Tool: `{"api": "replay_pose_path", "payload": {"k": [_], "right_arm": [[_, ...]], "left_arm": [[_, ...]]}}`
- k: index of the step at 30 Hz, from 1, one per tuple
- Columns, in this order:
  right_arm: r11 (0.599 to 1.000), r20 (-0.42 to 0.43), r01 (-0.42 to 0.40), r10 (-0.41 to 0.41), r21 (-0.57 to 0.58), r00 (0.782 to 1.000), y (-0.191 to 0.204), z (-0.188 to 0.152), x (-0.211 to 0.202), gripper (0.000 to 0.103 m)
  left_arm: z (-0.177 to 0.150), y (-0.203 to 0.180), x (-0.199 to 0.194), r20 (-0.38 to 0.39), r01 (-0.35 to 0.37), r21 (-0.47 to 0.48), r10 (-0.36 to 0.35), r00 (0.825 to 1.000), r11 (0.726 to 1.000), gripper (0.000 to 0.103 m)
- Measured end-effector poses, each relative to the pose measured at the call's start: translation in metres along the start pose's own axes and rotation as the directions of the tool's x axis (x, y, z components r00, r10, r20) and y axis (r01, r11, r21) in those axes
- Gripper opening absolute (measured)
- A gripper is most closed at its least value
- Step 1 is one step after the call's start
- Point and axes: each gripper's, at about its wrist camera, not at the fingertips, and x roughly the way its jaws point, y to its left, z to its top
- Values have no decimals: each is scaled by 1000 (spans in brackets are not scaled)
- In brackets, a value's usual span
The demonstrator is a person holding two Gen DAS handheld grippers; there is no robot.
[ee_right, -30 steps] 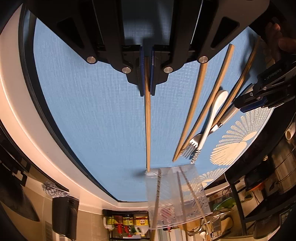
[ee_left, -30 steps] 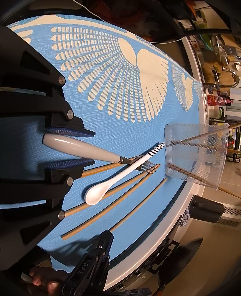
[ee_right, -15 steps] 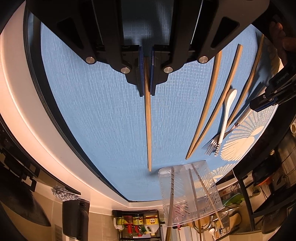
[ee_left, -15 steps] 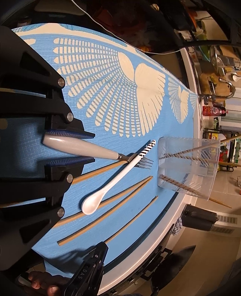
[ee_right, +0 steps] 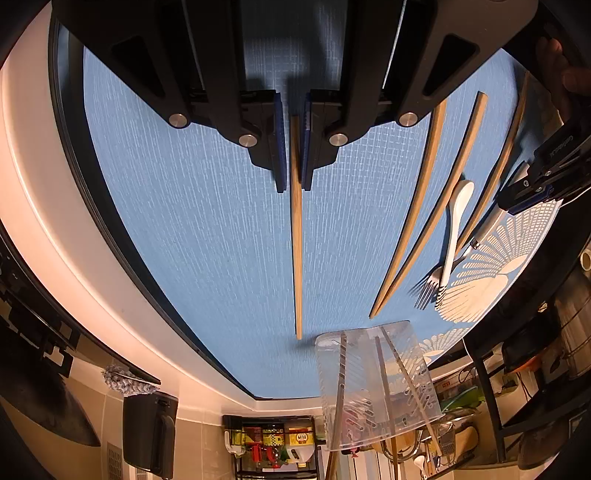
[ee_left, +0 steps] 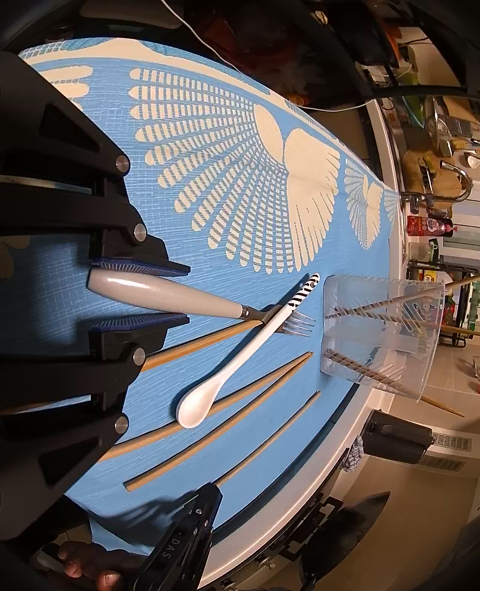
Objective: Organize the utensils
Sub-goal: 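Close the left tool on the white-handled fork while the right tool grasps a chopstick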
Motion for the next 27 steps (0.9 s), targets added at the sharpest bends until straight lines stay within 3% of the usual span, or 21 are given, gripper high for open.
{"api": "replay_pose_path", "payload": {"k": [27], "right_arm": [[1000,24,-2,3,-24,1000,1,1,1,6]], "left_arm": [[-7,-14,-2,63,-78,59,74,995,995,20]]}}
